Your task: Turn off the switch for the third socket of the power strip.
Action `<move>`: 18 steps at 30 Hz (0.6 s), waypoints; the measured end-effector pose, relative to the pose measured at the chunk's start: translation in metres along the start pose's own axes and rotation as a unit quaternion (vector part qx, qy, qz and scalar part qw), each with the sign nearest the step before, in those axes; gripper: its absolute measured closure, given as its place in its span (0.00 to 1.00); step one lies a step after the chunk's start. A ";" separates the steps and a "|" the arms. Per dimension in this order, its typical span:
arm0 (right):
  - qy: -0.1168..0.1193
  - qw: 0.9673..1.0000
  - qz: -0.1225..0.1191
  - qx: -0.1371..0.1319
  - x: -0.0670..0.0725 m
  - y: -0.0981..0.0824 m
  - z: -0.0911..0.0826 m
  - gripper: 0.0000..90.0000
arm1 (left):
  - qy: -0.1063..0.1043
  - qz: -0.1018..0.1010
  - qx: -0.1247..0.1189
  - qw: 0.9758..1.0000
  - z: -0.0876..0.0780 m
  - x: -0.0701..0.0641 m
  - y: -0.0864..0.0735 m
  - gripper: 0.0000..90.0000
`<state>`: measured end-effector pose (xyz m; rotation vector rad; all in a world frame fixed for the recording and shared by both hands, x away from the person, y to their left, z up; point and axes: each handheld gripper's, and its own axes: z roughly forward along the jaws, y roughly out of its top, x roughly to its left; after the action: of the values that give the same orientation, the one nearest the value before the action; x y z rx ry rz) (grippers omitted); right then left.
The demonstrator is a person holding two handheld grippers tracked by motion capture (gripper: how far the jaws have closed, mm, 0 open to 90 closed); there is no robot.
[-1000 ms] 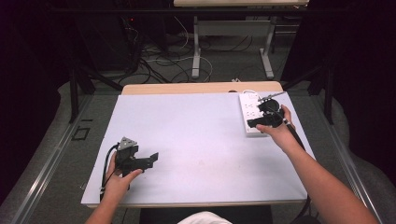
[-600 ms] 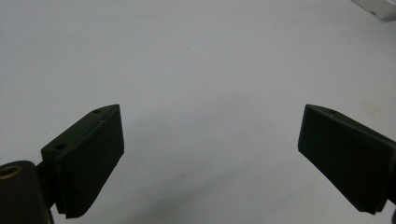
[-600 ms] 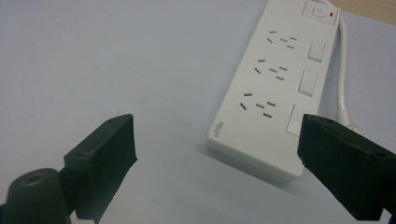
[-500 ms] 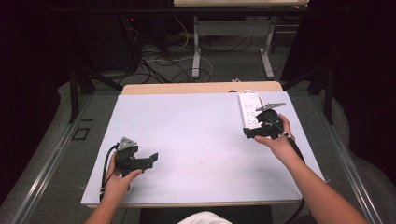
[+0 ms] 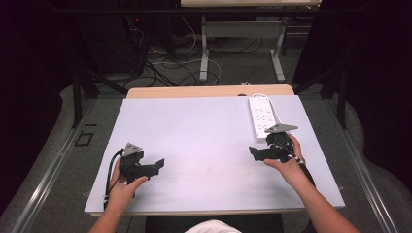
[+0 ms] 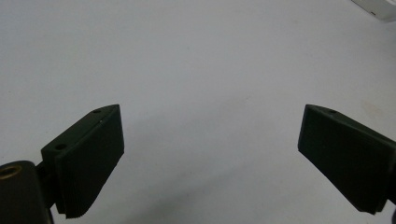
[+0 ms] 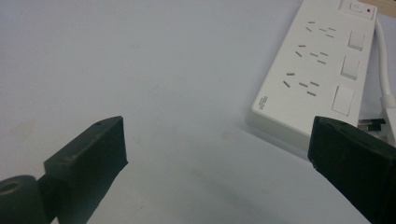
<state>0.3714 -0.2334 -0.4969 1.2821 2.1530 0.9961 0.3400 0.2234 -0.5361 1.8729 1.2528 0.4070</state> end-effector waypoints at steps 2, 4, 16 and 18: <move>-0.001 1.000 0.005 -0.002 0.000 -0.003 -0.001 0.04 | 0.000 0.000 0.000 1.000 0.000 0.000 0.000 0.08; -0.004 1.000 0.002 -0.008 -0.001 -0.008 -0.001 0.04 | 0.001 0.000 0.000 1.000 0.000 0.000 0.000 0.08; -0.008 1.000 0.022 -0.020 -0.011 -0.036 -0.005 0.03 | 0.002 0.000 0.001 1.000 0.000 0.000 0.000 0.08; -0.010 1.000 0.023 -0.017 -0.013 -0.040 -0.004 0.03 | 0.002 0.001 0.001 1.000 0.000 0.000 0.000 0.08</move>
<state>0.3521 -0.2582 -0.5244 1.3247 2.0928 1.0291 0.3396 0.2231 -0.5362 1.8750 1.2550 0.4103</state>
